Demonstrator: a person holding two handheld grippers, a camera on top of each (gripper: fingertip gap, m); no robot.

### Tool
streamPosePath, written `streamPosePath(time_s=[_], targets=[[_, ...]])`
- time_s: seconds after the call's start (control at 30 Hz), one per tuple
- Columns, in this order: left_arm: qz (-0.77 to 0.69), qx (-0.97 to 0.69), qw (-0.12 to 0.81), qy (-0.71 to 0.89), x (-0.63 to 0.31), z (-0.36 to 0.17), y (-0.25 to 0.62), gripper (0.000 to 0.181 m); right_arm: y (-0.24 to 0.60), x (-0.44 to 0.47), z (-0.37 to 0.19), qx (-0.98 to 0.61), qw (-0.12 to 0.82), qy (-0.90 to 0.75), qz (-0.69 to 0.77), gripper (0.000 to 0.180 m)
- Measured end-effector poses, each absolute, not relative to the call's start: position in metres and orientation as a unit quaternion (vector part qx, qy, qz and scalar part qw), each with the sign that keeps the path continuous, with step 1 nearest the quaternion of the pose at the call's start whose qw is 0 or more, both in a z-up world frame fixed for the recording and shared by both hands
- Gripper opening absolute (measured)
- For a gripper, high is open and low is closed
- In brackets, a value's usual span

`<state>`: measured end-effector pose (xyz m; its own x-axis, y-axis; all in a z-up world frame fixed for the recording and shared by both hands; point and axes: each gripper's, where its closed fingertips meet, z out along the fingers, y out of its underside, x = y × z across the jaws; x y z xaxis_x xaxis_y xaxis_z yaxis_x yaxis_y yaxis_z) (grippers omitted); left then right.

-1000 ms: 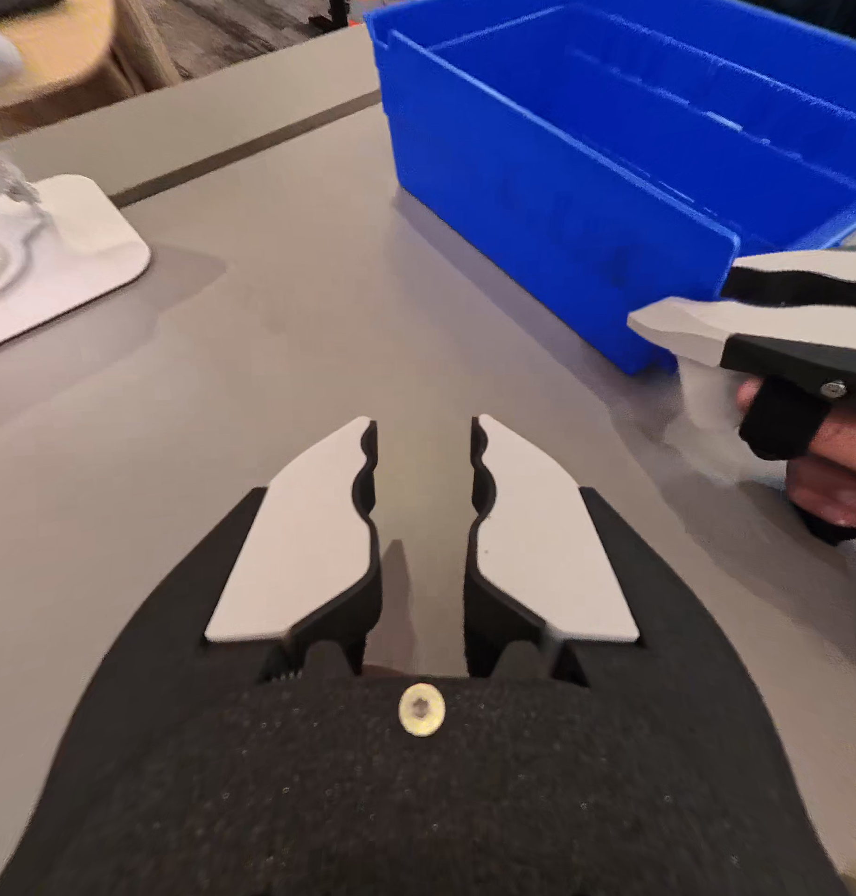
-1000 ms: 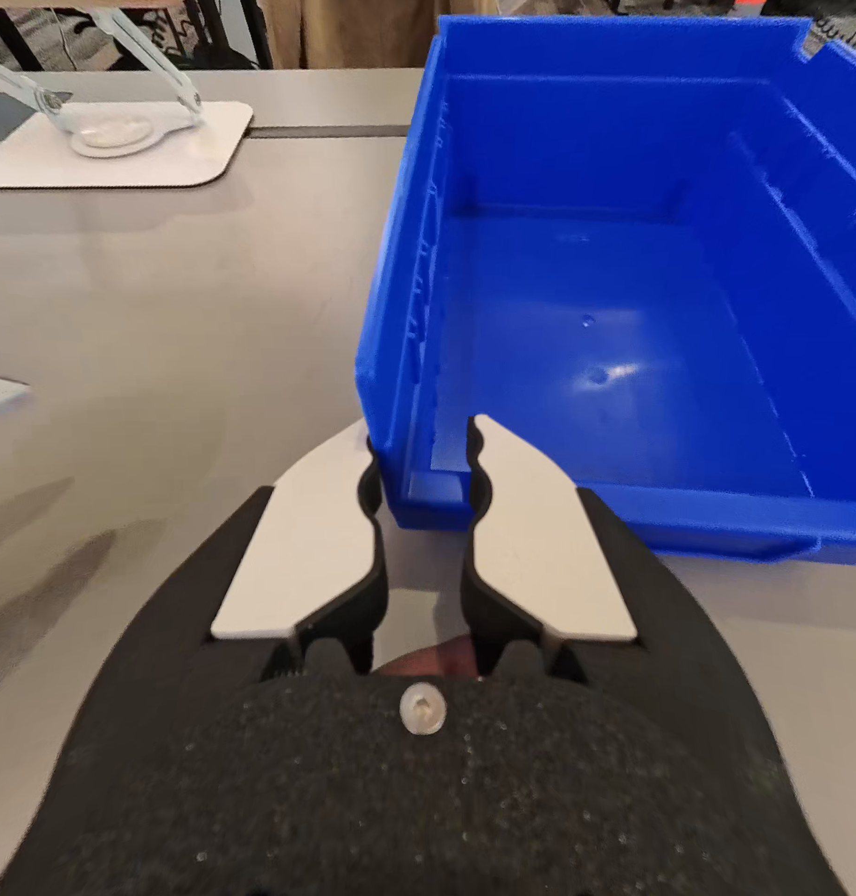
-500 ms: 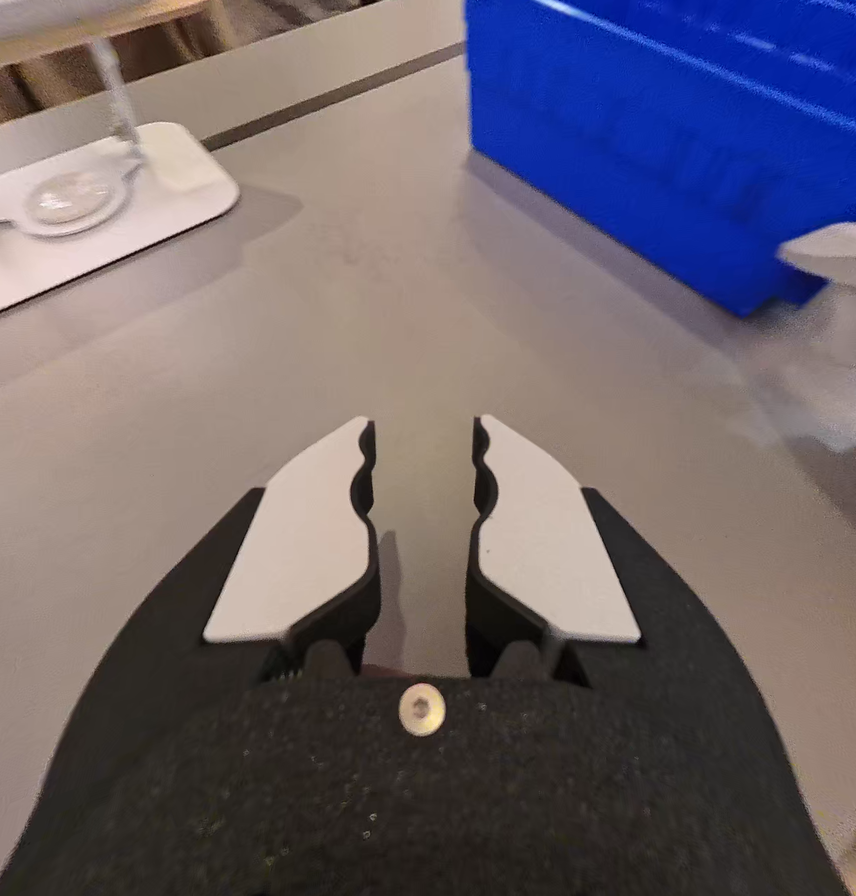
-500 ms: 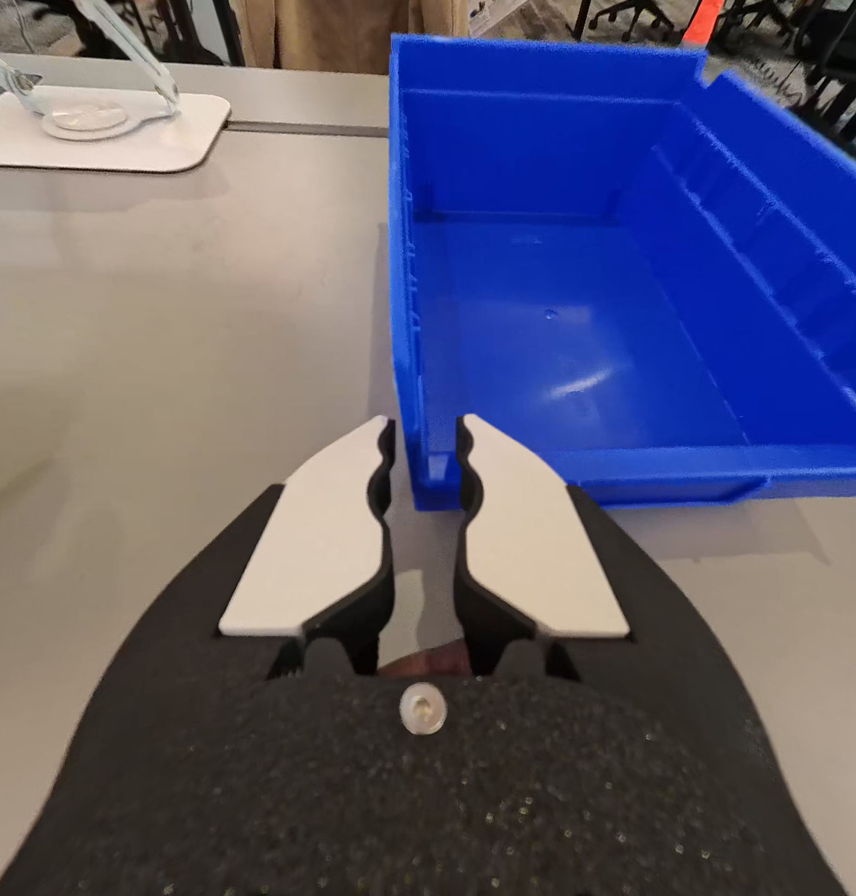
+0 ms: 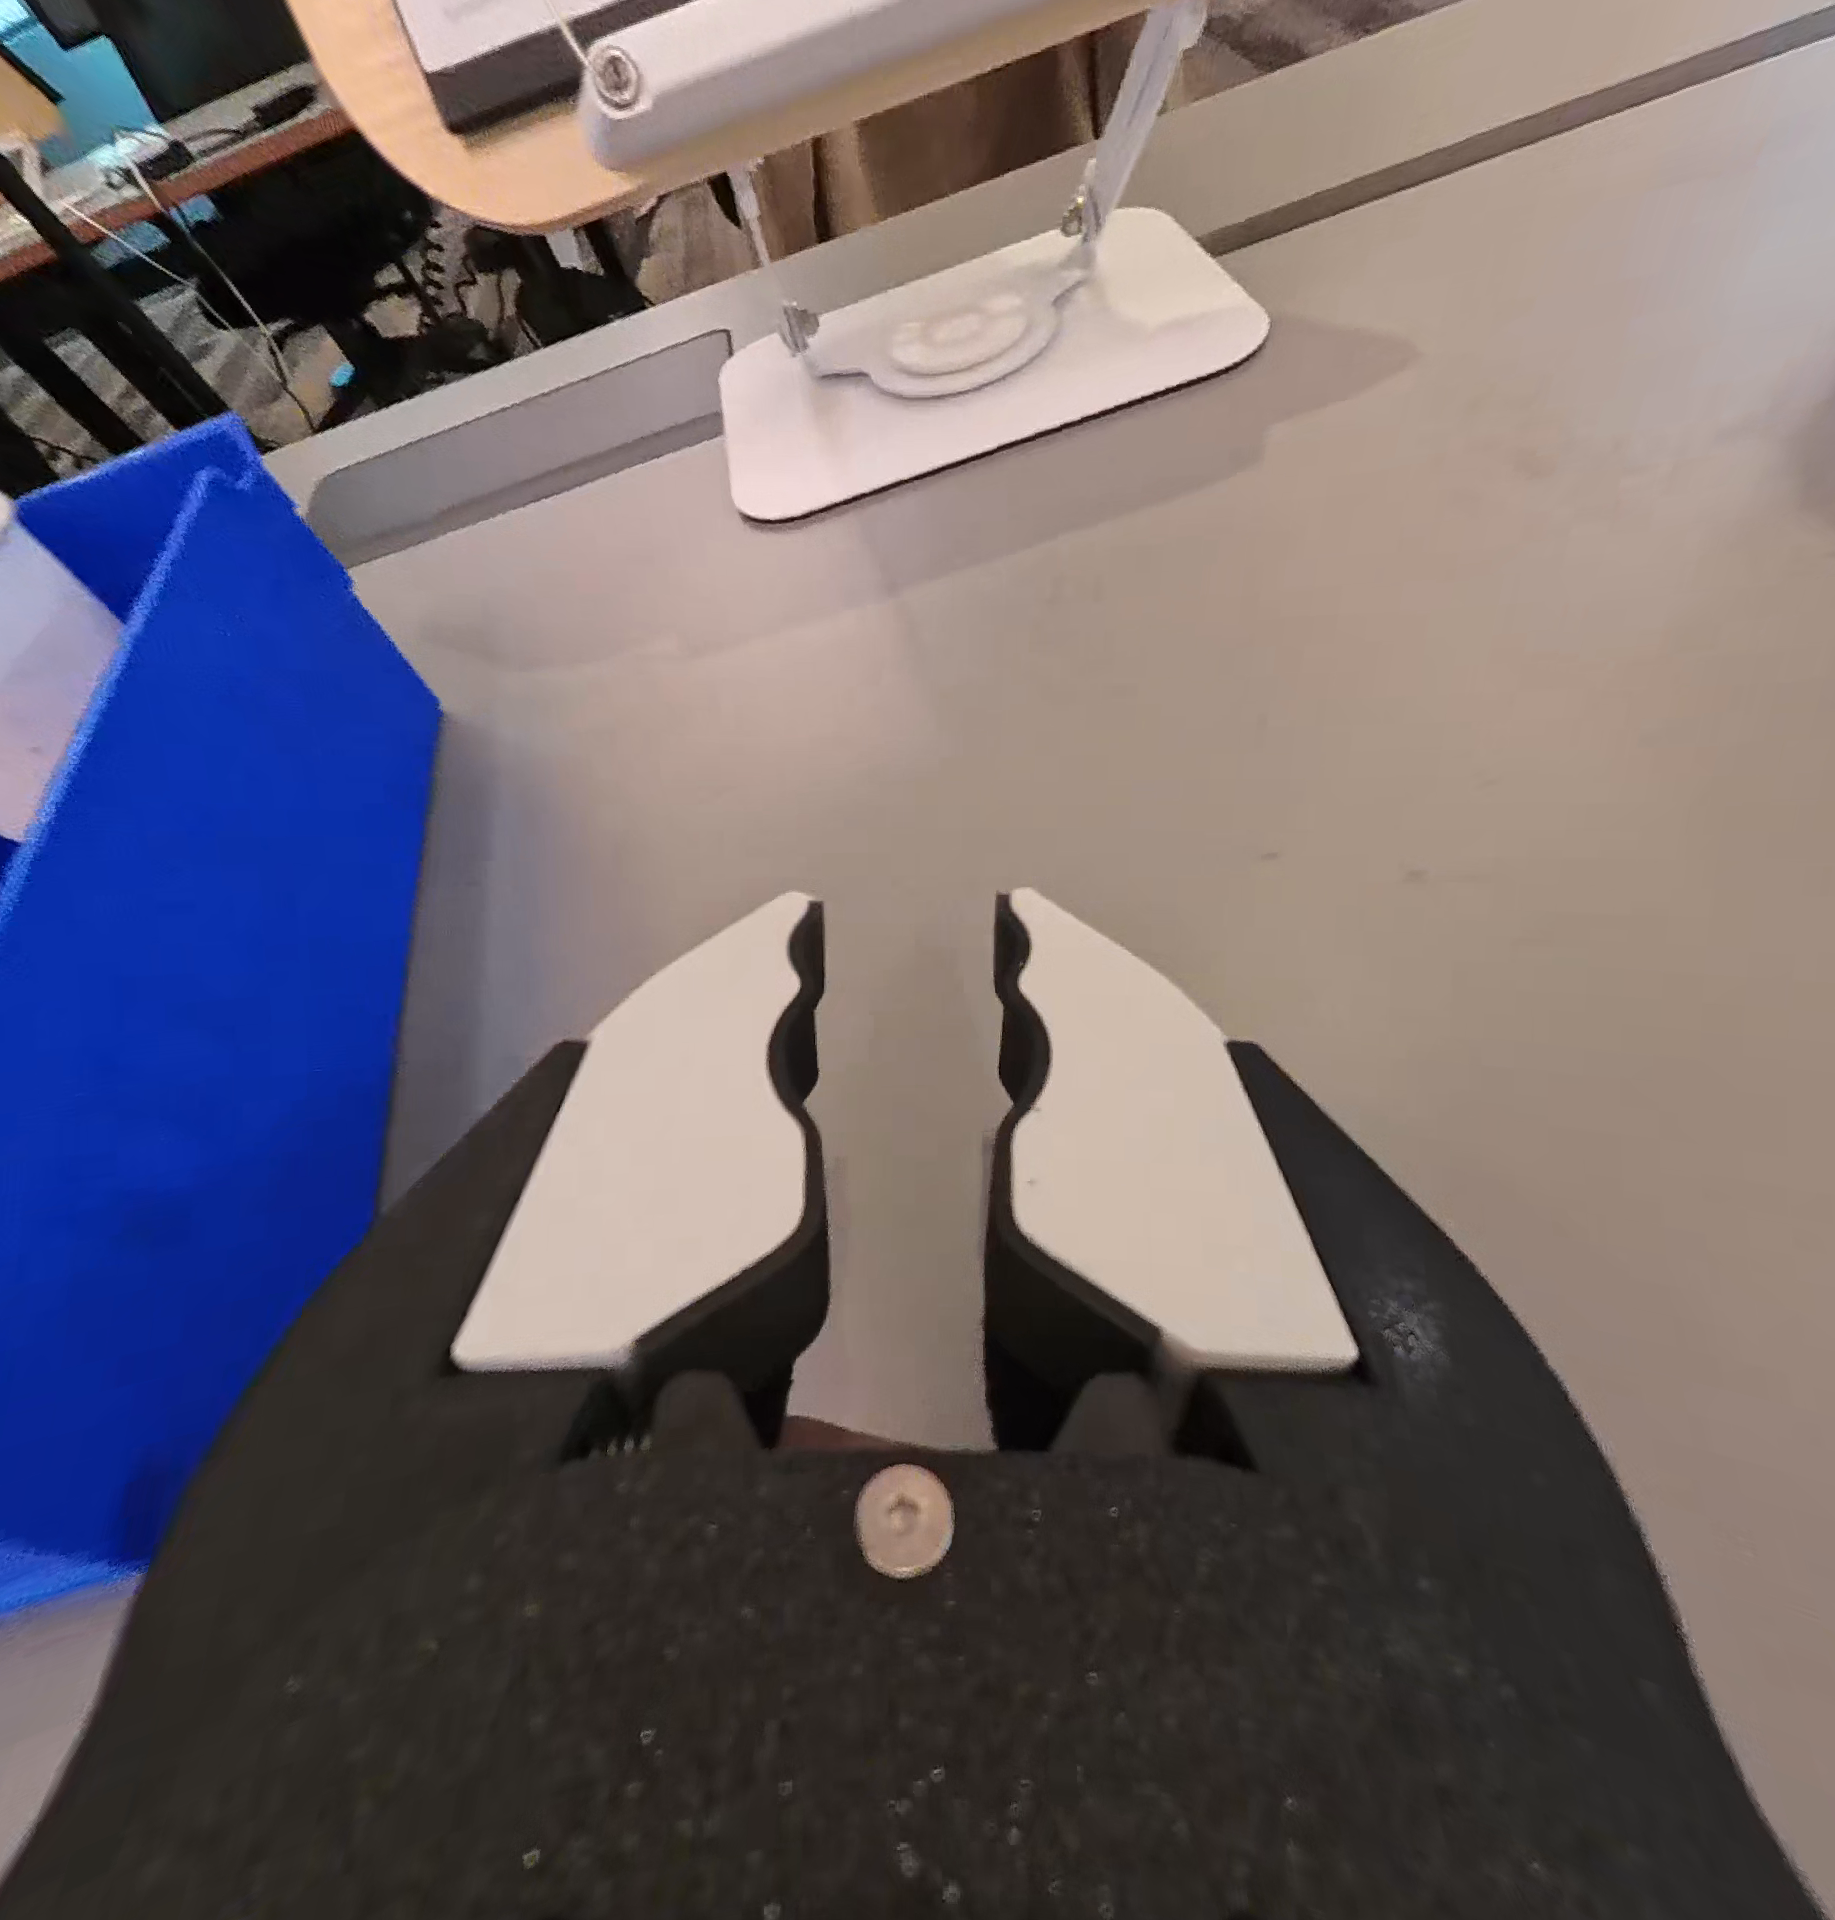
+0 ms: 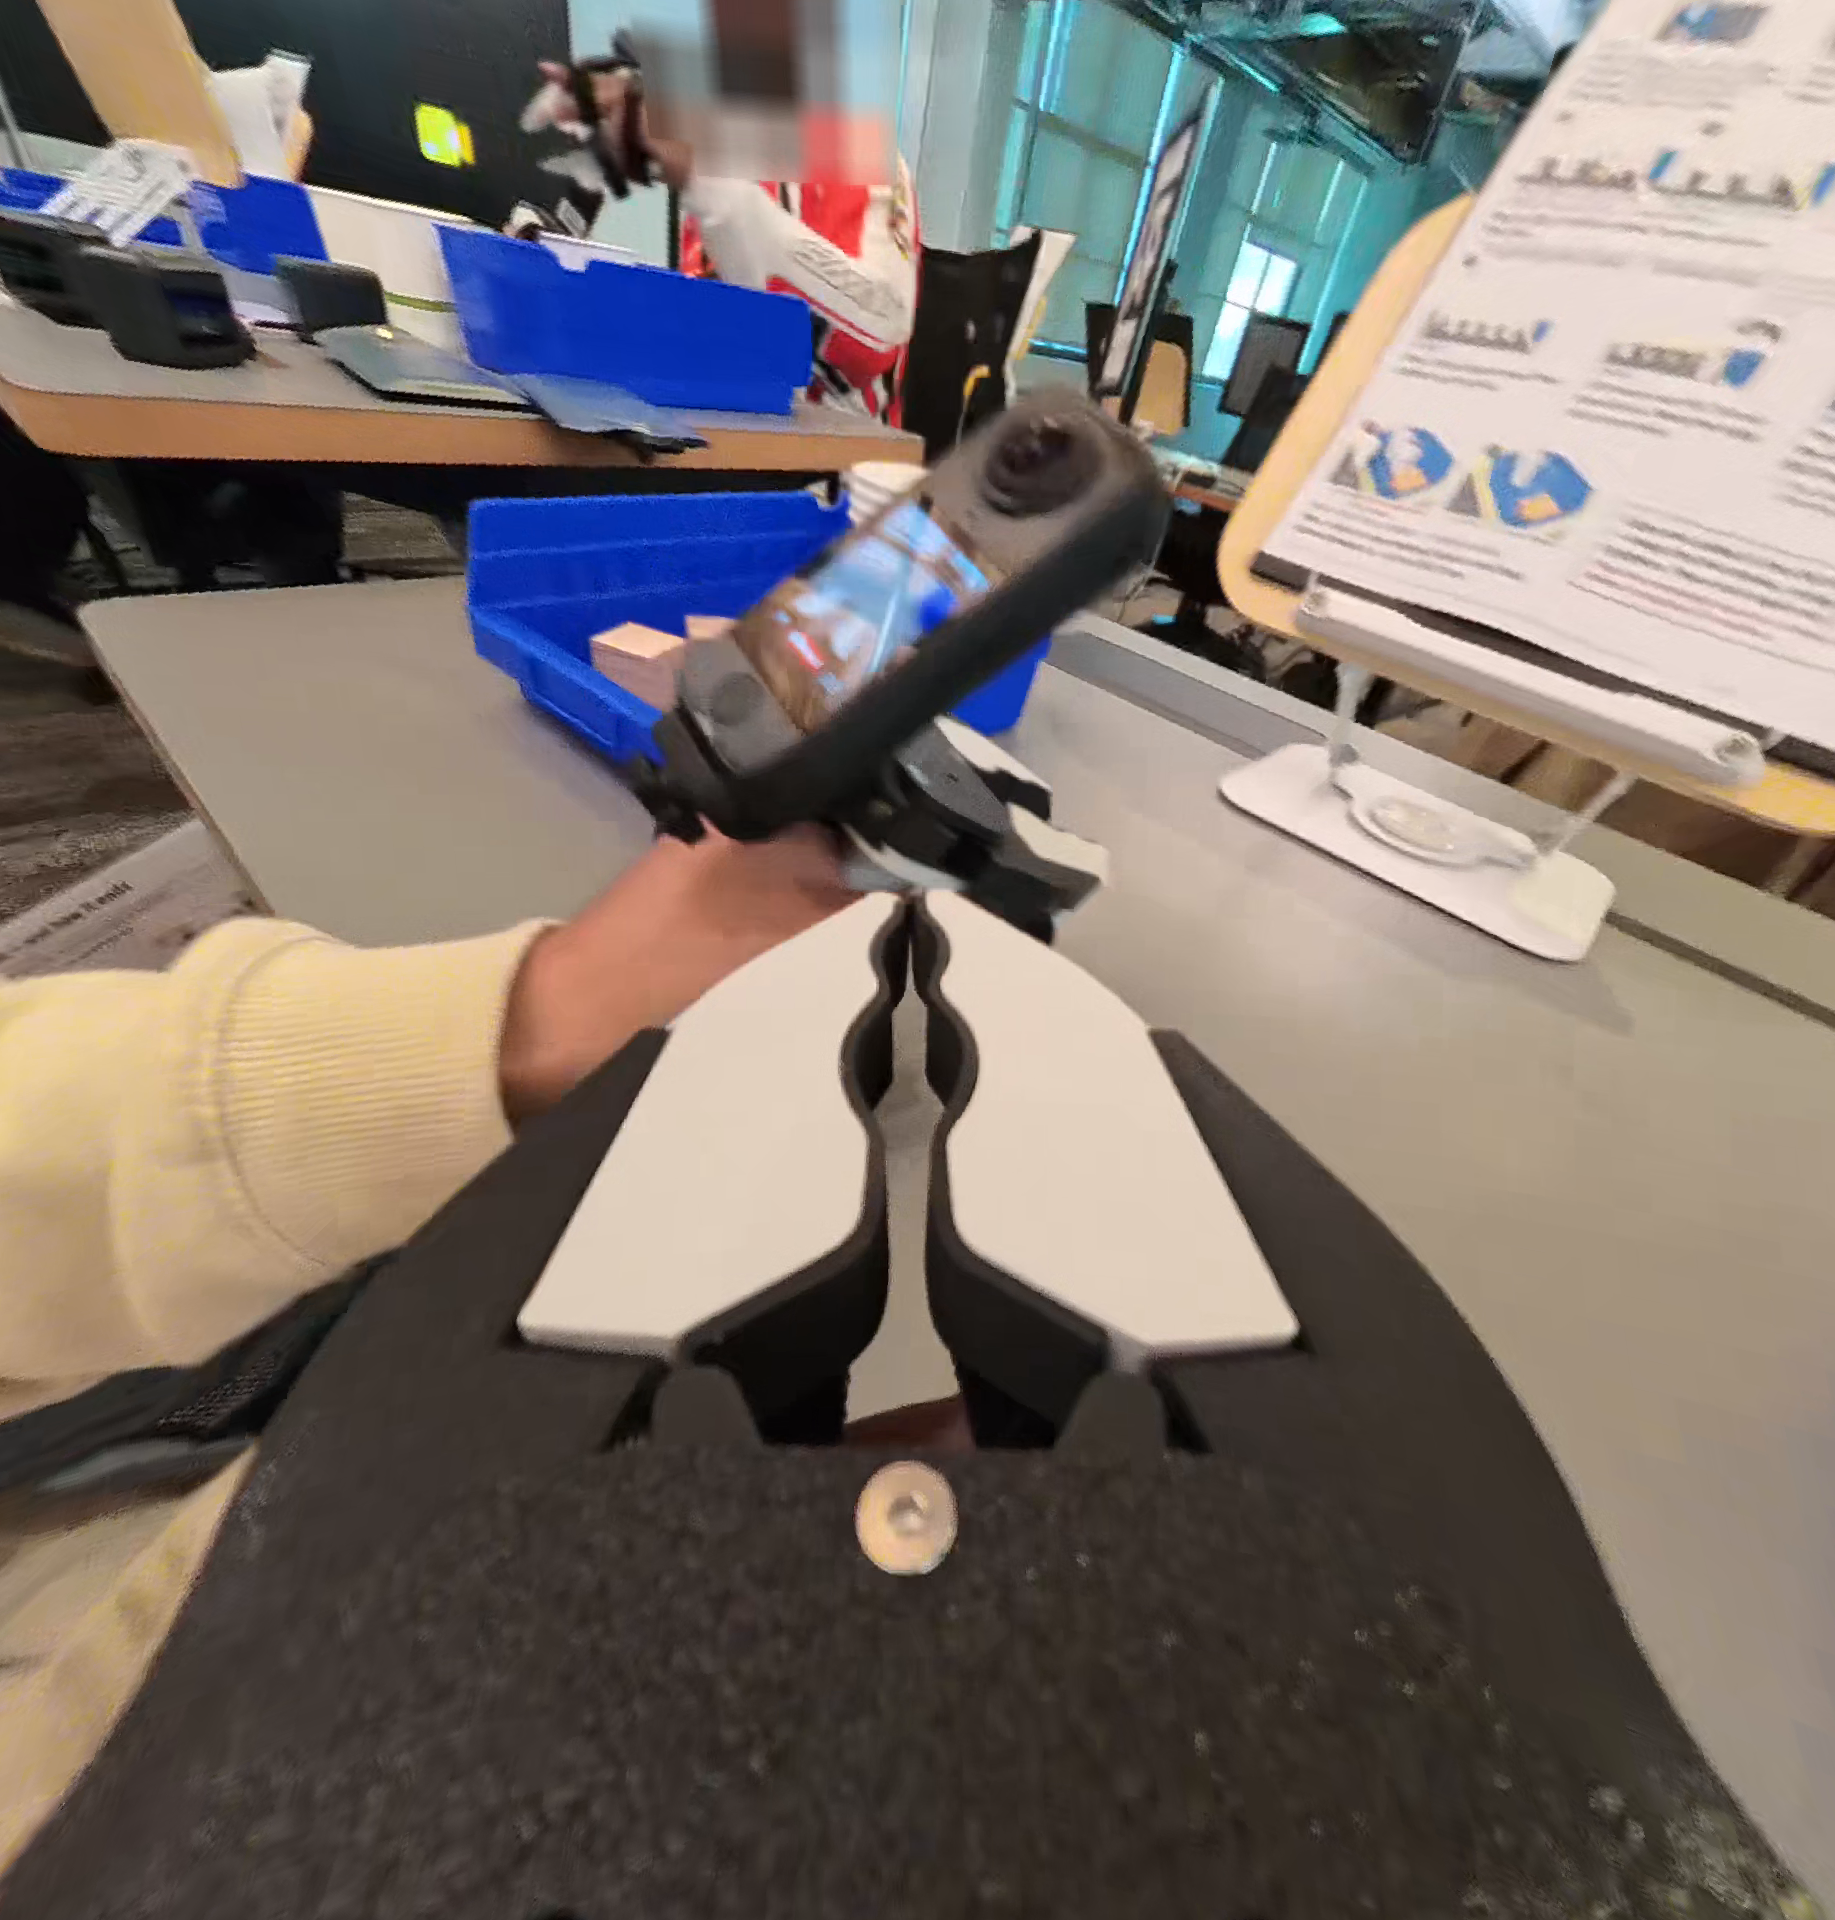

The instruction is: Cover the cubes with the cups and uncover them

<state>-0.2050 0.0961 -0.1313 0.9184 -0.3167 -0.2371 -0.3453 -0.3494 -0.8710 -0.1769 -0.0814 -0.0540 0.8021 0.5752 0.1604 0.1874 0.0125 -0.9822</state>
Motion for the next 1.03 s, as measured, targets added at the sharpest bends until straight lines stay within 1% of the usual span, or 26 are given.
streamPosePath(time_s=[0.07, 0.2, 0.37, 0.67, 0.73, 0.8, 0.87, 0.93, 1.03], targets=[[0.033, -0.816, 0.539, 0.205, -0.208, -0.13, 0.097, 0.031, -0.083, -0.195, -0.048, -0.683, 0.651, -0.289, 0.158, 0.0], [0.052, -0.808, 0.546, 0.216, -0.206, -0.126, 0.095, 0.031, -0.08, -0.221, -0.048, -0.703, 0.615, -0.311, 0.176, 0.0], [0.07, -0.799, 0.556, 0.218, -0.207, -0.122, 0.096, 0.032, -0.074, -0.233, -0.045, -0.708, 0.605, -0.314, 0.186, 0.0], [0.098, -0.793, 0.558, 0.225, -0.209, -0.125, 0.097, 0.033, -0.072, -0.229, -0.051, -0.726, 0.586, -0.312, 0.179, 0.0], [0.123, -0.782, 0.568, 0.226, -0.213, -0.122, 0.098, 0.033, -0.074, -0.227, -0.054, -0.735, 0.572, -0.318, 0.177, 0.0], [0.179, -0.774, 0.566, 0.222, -0.224, -0.119, 0.102, 0.034, -0.072, -0.22, -0.057, -0.747, 0.56, -0.321, 0.156, 0.0], [0.217, -0.774, 0.557, 0.209, -0.232, -0.116, 0.104, 0.03, -0.07, -0.214, -0.057, -0.751, 0.56, -0.319, 0.148, 0.0], [0.217, -0.77, 0.561, 0.214, -0.229, -0.114, 0.104, 0.027, -0.072, -0.213, -0.057, -0.754, 0.55, -0.321, 0.163, 0.0], [0.196, -0.776, 0.56, 0.213, -0.222, -0.114, 0.102, 0.026, -0.075, -0.211, -0.053, -0.748, 0.558, -0.324, 0.158, 0.0]])
